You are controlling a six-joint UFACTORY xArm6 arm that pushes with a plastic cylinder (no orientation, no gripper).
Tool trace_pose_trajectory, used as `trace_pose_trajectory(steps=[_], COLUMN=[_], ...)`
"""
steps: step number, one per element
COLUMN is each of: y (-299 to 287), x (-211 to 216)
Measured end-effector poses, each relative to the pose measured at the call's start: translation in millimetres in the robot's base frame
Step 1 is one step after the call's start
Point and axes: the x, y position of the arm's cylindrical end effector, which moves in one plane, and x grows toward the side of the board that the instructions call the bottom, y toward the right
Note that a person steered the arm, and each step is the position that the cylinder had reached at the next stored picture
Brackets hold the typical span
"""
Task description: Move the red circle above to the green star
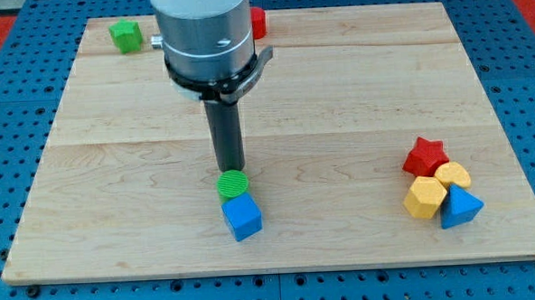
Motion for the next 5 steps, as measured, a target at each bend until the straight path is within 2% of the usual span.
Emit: trace_pose_trajectory(steps=[1, 2, 3, 4, 5], y=[14, 61, 101, 67, -11], x=[-84, -160, -205, -257, -278])
